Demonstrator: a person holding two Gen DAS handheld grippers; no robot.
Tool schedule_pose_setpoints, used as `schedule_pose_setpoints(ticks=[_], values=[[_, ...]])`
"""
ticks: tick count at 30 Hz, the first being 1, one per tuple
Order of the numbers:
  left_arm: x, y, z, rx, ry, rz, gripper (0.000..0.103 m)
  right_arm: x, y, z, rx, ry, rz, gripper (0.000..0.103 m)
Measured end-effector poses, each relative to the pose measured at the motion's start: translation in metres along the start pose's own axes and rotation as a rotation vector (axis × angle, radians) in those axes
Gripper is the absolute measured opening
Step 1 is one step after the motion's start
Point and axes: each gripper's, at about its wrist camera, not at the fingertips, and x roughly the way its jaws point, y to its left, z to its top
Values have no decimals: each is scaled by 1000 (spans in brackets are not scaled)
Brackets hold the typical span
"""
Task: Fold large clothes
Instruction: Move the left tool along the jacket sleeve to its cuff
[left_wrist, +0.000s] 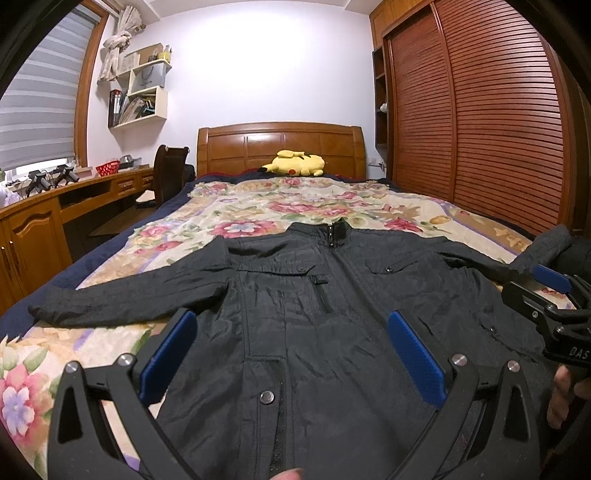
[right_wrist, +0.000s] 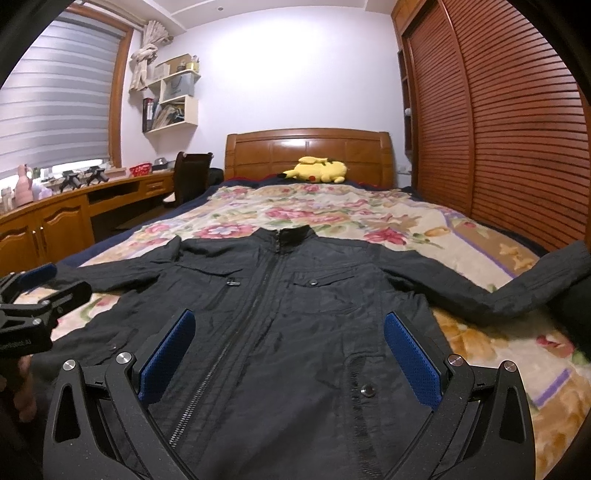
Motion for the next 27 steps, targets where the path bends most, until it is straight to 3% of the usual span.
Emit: schedule_pose_setpoints(ticks=[15, 27], values=[[-4, 35, 0, 1, 49, 44, 103, 11, 22, -2, -40, 34, 67, 103], [-8, 90, 4, -77, 88, 46, 103, 15, 43, 8, -32, 45, 143, 103]])
